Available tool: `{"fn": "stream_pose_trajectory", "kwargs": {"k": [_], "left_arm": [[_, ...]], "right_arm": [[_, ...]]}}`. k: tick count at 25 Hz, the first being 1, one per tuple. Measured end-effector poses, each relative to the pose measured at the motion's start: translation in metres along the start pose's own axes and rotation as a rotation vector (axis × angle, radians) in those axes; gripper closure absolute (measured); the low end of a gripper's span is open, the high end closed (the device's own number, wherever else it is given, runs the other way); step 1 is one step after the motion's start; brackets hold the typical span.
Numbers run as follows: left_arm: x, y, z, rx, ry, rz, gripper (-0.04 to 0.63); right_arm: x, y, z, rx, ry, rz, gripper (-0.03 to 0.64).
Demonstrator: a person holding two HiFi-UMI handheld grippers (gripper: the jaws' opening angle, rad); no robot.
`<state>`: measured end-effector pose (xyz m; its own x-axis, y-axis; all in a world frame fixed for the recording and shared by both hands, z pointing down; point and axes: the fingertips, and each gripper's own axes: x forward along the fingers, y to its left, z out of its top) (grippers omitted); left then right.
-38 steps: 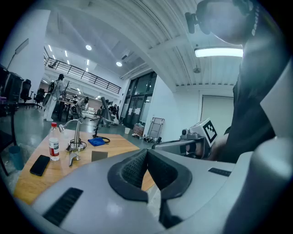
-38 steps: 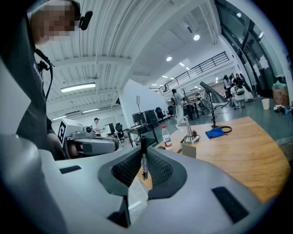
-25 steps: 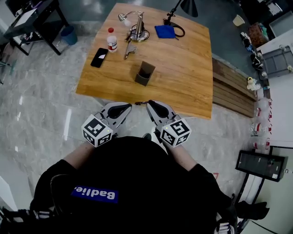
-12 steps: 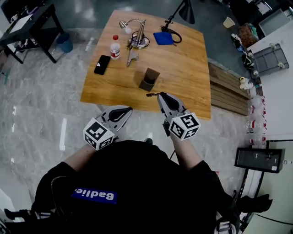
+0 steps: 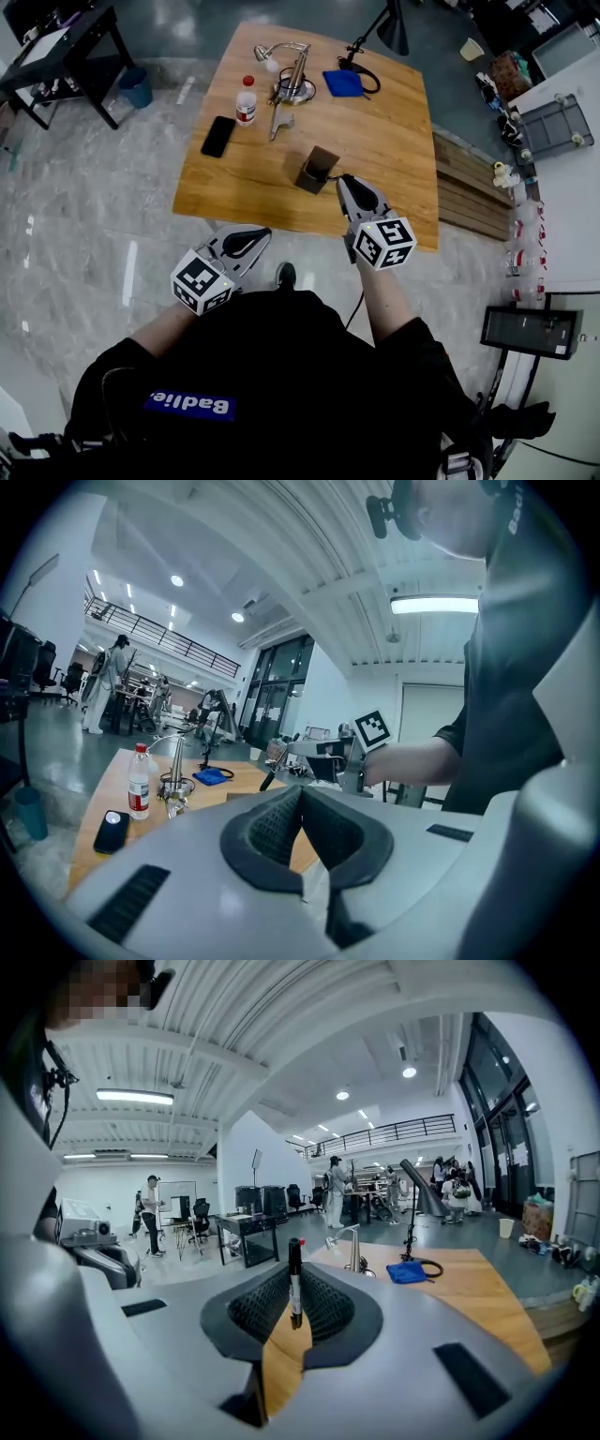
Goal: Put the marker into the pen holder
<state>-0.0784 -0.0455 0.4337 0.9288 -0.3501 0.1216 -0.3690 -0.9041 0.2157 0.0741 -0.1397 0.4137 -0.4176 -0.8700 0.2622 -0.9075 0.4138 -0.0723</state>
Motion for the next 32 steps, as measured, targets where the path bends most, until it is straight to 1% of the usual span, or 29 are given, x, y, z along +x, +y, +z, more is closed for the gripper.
{"fn": "stream_pose_trajectory", "kwargs": {"k": [3,5,8,12,15,19,25,32], "left_arm": [[0.008,0.011,0.001,-0.004,-0.005,0.028,0.584],[0.013,0.021,0.000,-0.009,0.004,0.060,0.584],[0.020,0.038,0.001,-0.013,0.020,0.126,0.584],[0.038,0.051,0.001,-0.018,0.043,0.182,0.584],[0.048,0.060,-0.001,-0.031,0.066,0.228,0.584],[0.063,0.064,-0.005,-0.038,0.101,0.253,0.584],[0.081,0.073,-0.006,-0.059,0.110,0.296,0.584],[0.100,0.077,-0.003,-0.071,0.109,0.306,0.584]], "right_arm": [[0.019,-0.025,-0.013,0.002,0.022,-0.002,0.575],[0.035,-0.043,-0.027,0.009,0.045,0.006,0.575],[0.059,-0.066,-0.052,0.027,0.088,0.030,0.575],[0.084,-0.087,-0.083,0.044,0.138,0.077,0.575],[0.101,-0.094,-0.107,0.016,0.177,0.120,0.575],[0.119,-0.100,-0.131,-0.055,0.221,0.157,0.575],[0.137,-0.097,-0.163,-0.077,0.284,0.224,0.575],[0.141,-0.089,-0.185,-0.139,0.357,0.291,0.575]]}}
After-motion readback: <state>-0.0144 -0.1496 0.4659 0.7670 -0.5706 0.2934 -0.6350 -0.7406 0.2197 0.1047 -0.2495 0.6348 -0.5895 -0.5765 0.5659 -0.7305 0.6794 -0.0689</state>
